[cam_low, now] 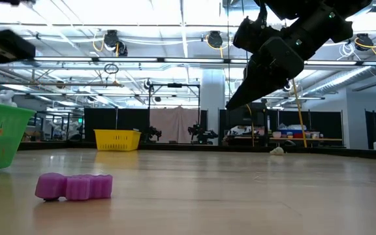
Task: Sort Halloween decoration
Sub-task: Put the orange skeleton toy into the green bin, then put the gray skull toy into the yellow bin
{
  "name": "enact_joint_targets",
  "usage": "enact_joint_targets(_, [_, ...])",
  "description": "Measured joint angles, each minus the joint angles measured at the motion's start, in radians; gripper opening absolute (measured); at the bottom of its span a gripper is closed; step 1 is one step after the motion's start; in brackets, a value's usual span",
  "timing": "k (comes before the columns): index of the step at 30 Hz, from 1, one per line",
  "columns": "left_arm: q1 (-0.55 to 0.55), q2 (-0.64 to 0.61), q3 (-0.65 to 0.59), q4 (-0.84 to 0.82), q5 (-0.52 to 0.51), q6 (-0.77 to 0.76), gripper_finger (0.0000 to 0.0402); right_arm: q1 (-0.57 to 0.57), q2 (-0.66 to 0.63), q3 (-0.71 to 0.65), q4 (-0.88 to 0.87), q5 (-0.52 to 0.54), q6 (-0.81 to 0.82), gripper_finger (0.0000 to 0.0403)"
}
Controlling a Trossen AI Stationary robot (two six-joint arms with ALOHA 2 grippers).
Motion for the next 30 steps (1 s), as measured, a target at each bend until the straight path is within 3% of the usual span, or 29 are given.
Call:
enact_joint_targets(9, [0.005,0.054,0.0,0.006,0.046,-0.001,0.0007,0.0,0.0,0.0,-0.001,-0.001,0.0,0.0])
enact_joint_targets(24, [0.006,0.053,0.123,-0.089,0.068,0.008,0.0146,0.0,0.0,0.0,-0.001,-0.002,0.0,0.0])
enact_joint_targets(30, [0.008,0.051,0.132,-0.103,0.023,0.044,0.0136,0.0,-0.013,0.0,-0.083,0.015,0.001,0.0])
